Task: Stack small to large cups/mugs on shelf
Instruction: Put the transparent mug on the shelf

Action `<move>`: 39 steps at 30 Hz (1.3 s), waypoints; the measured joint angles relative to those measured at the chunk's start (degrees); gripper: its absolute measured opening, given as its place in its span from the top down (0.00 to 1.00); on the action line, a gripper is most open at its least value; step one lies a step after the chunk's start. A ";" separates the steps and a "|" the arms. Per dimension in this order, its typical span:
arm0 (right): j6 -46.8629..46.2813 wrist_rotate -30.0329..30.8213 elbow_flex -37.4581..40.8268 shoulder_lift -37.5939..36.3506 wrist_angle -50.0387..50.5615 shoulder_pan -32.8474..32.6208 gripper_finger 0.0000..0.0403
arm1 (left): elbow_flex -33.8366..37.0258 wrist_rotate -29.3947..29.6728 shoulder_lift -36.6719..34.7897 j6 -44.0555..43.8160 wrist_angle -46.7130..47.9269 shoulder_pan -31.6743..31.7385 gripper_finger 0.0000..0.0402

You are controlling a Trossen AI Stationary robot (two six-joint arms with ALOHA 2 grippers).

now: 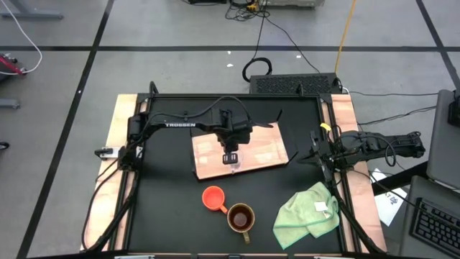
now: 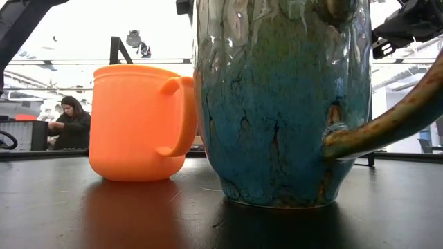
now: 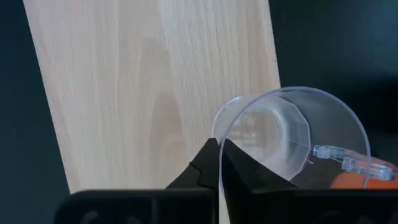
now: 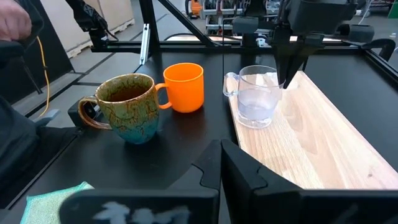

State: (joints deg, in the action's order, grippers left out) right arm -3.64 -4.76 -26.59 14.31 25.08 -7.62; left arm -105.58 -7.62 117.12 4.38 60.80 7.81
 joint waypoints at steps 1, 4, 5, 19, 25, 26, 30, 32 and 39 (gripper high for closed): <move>0.00 -0.01 0.00 0.00 0.02 0.01 1.00 | 0.00 0.21 0.00 -0.05 0.49 0.02 0.99; 0.00 0.00 0.02 0.00 0.02 0.01 1.00 | -0.04 2.49 -0.10 -1.03 2.73 0.00 0.99; 0.00 0.00 0.02 0.00 0.02 0.00 1.00 | -0.07 3.41 -0.17 -1.10 3.57 -0.02 0.99; 0.00 0.01 0.02 0.00 0.04 0.00 1.00 | -0.04 8.49 -0.98 -4.04 7.02 -0.83 1.00; -0.02 0.00 0.02 0.04 0.14 0.01 1.00 | 0.09 10.22 -4.93 -5.21 8.13 -0.83 1.00; -0.02 0.01 0.02 0.02 0.14 0.01 1.00 | 0.09 10.65 -5.66 -5.60 8.13 -0.84 1.00; 0.00 0.00 0.02 0.02 0.11 0.00 1.00 | 0.09 10.96 -8.38 -5.83 6.97 -1.11 1.00; 0.00 -0.01 0.02 0.02 0.06 0.00 1.00 | 0.07 10.82 -9.75 -5.93 6.62 -1.18 1.00; 0.00 0.00 0.02 0.02 0.08 0.00 1.00 | 0.04 10.60 -11.12 -7.21 10.66 -1.14 1.00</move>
State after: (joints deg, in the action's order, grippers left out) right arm -3.64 -4.76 -26.57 14.33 25.17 -7.62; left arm -105.54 2.98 106.00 -2.83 71.45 6.68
